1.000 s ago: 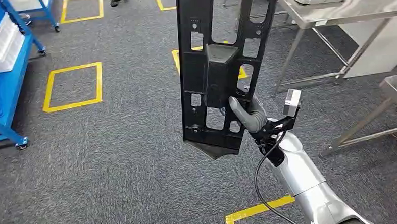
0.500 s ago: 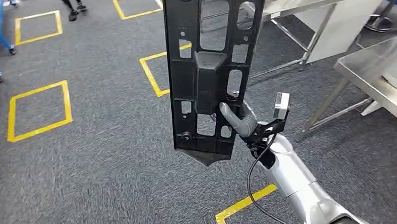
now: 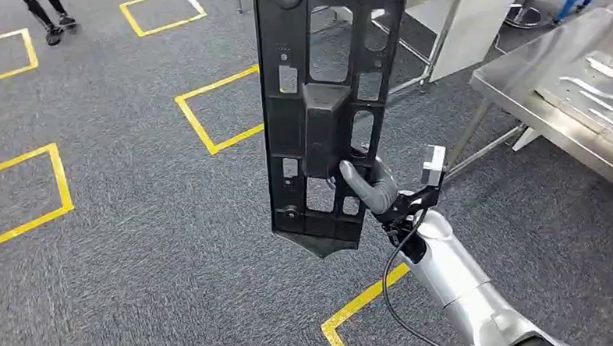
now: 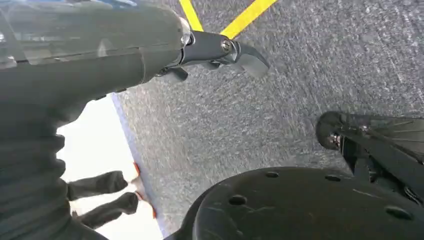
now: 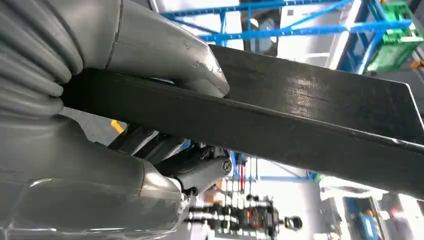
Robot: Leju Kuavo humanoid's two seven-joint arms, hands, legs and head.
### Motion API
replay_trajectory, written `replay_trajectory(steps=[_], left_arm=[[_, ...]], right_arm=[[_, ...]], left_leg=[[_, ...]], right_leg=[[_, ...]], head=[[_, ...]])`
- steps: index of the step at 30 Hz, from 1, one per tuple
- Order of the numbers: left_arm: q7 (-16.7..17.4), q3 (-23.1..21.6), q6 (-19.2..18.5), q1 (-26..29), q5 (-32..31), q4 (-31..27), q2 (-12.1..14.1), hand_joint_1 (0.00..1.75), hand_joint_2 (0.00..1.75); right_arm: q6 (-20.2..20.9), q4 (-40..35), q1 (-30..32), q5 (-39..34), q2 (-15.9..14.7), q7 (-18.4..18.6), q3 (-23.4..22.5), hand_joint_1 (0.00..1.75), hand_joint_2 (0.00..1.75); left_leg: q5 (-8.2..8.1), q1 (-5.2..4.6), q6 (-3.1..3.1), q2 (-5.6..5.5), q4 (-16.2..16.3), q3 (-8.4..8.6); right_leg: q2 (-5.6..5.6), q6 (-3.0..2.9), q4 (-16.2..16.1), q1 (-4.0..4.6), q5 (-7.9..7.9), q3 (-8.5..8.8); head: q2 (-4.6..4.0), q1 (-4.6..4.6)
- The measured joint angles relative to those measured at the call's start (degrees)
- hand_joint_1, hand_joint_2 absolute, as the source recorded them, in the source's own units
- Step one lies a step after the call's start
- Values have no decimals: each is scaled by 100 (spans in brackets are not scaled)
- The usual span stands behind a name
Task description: Take the parts from the cabinet and place them on the table.
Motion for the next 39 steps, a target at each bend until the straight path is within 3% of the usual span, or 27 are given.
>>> replay_trajectory(steps=[3,4,5,6,7,8,9,10,11,13,14,15,19,20,21,22,24,25,26,28,29,30,34,35,36,37,39], left_arm=[[0,2,0,8,-2,0,0,0,175],[0,2,0,13,-4,-2,0,0,175],[-4,7,0,16,-2,-2,2,0,175],[-22,22,0,-8,-2,-2,2,0,175],[-26,33,-2,-35,-7,-2,0,0,175],[-35,46,-7,-52,-7,-2,0,0,175],[-44,55,-9,-62,-9,-2,0,0,175],[-66,57,-15,-69,-11,-2,0,0,175],[-72,57,-20,-73,-26,-2,0,0,175],[-77,55,-22,-74,-79,-2,0,0,175],[-77,55,-22,-73,-107,-2,0,0,175],[-83,55,-22,-88,-111,-2,0,0,175],[-35,55,-15,-89,-138,-2,-22,0,175],[-22,55,-11,-85,-146,-2,-17,0,175],[-9,55,-7,-75,-146,-2,-20,0,175],[6,55,-2,-73,-149,-2,-22,0,175],[37,55,-2,-62,-155,-2,-26,0,175],[39,55,-2,-58,-164,-2,-26,0,175],[42,55,-2,-55,-173,-2,-26,0,175],[44,55,-18,-47,-190,-2,-31,0,175],[44,52,-31,-42,-203,-2,-33,0,175],[42,50,-35,-39,-219,-2,-33,0,175],[33,39,-39,-36,-286,-2,-33,0,175],[26,35,-42,-36,-319,-2,-31,0,175],[-2,35,-44,-53,-330,-2,-26,0,175],[-9,31,-50,-87,-363,-4,-28,0,175],[-2,17,-52,-125,-393,-4,-26,0,175]], right_arm=[[0,-4,7,4,-37,9,-2,175,175],[-2,-15,11,4,-50,9,-4,175,175],[0,-22,2,4,-55,7,-7,175,175],[0,-26,-16,2,-57,7,-7,175,175],[7,-28,-19,4,-50,9,-4,175,175],[15,-28,-16,9,-44,13,0,175,175],[13,-28,-8,9,-44,18,2,175,175],[11,-26,-4,9,-44,22,2,175,175],[7,-26,-4,9,-44,26,2,175,175],[-2,-28,-6,9,-44,26,2,175,175],[-4,-28,-5,9,-46,24,2,175,175],[-4,-28,-10,7,-52,22,2,175,175],[-33,-44,48,4,-142,11,-13,175,175],[-39,-48,65,4,-173,7,-18,175,175],[-42,-63,59,0,-173,0,-20,175,175],[-61,-70,57,0,-173,-4,-20,175,175],[-70,-77,91,0,-173,-7,-20,175,175],[-70,-77,122,0,-173,-7,-20,175,175],[-70,-77,151,0,-175,-9,-20,175,175],[-70,-83,171,0,-197,-15,-26,175,175],[-72,-103,170,0,-205,-20,-37,175,175],[-81,-131,174,0,-216,-28,-55,175,175],[-114,-214,202,-11,-304,-39,-153,175,175],[-133,-262,234,-15,-328,-42,-197,175,175],[-136,-308,232,-37,-356,-50,-236,175,175],[-142,-345,234,-57,-382,-48,-277,175,175],[-142,-400,302,-79,-420,-48,-330,175,175]], left_leg=[[-24,9,-87,157,-34,58],[-59,-13,-130,200,-28,37],[-143,28,-149,-52,98,20],[-348,29,-154,-287,446,-132],[-570,29,-167,-408,930,-361],[-774,27,-181,-462,1435,-610],[-852,27,-192,-483,1806,-808],[-792,27,-194,-490,1885,-876],[-614,27,-186,-495,1709,-820],[-46,35,-164,-586,777,-441],[186,61,-153,-830,254,-232],[103,63,-123,-969,79,-144],[124,66,17,-757,15,-129],[144,70,58,-675,-16,-122],[136,58,98,-607,-23,-123],[126,43,114,-542,-22,-124],[107,20,131,-396,-18,-125],[100,19,130,-326,-15,-123],[87,19,125,-249,-13,-116],[59,18,109,-126,-8,-85],[44,12,89,-66,-7,-56],[28,-24,65,-36,2,-36],[-9,-38,-44,143,-31,24],[-52,-28,-91,15,17,-2],[-176,-20,-118,-259,200,-73],[-405,-14,-134,-402,602,-256],[-797,-12,-159,-495,1559,-710]], right_leg=[[204,-77,-10,21,-2,-39],[272,-131,-64,-44,38,21],[336,-145,-82,-50,47,34],[373,-181,-84,-63,52,34],[437,-190,-84,-63,55,39],[510,-200,-82,-54,51,40],[594,-204,-79,-43,48,45],[678,-204,-76,-38,48,52],[770,-202,-71,-37,46,61],[957,-177,-51,-43,29,88],[1039,-150,-35,-47,11,85],[1094,-126,8,-12,-4,57],[1341,23,-14,-55,23,-28],[1090,25,91,-58,-48,-47],[749,46,350,-29,-227,-181],[574,68,760,-30,-453,-376],[440,98,1674,-40,-820,-831],[428,105,1845,-41,-823,-923],[416,106,1712,-41,-689,-869],[328,78,785,-35,-217,-377],[128,41,189,-13,-8,-36],[-38,-7,-6,44,-68,50],[228,-94,-64,42,-16,19],[288,-119,-101,-34,22,74],[361,-137,-112,-48,23,76],[409,-158,-111,-46,35,74],[545,-179,-105,-32,29,76]], head=[[0,0],[0,0],[0,0],[0,0],[0,2],[0,0],[0,0],[0,0],[0,0],[0,0],[0,2],[0,0],[0,2],[0,2],[0,2],[0,2],[0,0],[0,2],[0,2],[0,2],[0,2],[0,0],[0,2],[0,0],[0,2],[0,0],[0,2]])
